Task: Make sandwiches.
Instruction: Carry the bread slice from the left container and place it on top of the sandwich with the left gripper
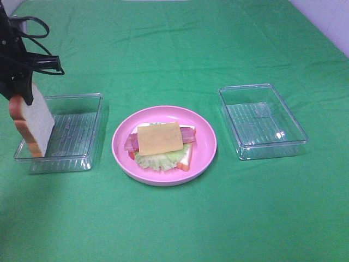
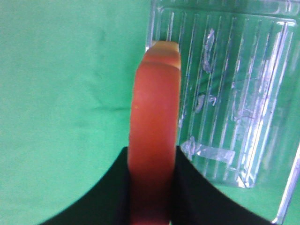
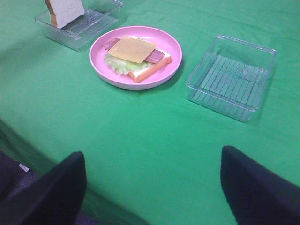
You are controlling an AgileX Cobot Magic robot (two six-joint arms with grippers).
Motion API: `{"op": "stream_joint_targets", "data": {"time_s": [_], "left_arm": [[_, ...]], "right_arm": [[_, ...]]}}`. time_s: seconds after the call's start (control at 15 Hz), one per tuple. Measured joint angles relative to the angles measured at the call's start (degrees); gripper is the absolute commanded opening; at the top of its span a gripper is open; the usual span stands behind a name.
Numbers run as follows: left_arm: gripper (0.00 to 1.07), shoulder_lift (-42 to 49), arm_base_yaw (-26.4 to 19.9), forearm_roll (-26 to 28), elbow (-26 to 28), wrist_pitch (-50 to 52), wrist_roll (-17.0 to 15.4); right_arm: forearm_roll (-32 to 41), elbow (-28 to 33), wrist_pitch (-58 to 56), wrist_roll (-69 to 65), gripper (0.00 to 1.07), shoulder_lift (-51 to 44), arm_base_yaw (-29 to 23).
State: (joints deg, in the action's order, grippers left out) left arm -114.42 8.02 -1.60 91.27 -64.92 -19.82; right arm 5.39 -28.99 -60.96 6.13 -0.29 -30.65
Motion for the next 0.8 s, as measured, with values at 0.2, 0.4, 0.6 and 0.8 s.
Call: {"op": "stream_joint_targets", "data": {"time_s": [0.2,0.4,0.6,0.8], "left_arm": [[0.00,5.50,0.00,4.35,0.00,0.69,1.72],[0.00,15.13,0.00,11.69,0.00,1.60,7.22],[0.00,16.33,0.00,23.78,-1.20,3.95,15.93],[0.00,15.30,0.00,38.62,-6.76,8.31,25.78]], "right_arm": [[0.00,0.00,0.00,0.00,0.76,0.00,0.00],[0.00,0.00,0.00,0.00,0.76,0.00,0.00],[0.00,0.00,0.00,0.00,0.76,0.00,0.00],[0.00,0.00,0.00,0.00,0.76,0.00,0.00]]}}
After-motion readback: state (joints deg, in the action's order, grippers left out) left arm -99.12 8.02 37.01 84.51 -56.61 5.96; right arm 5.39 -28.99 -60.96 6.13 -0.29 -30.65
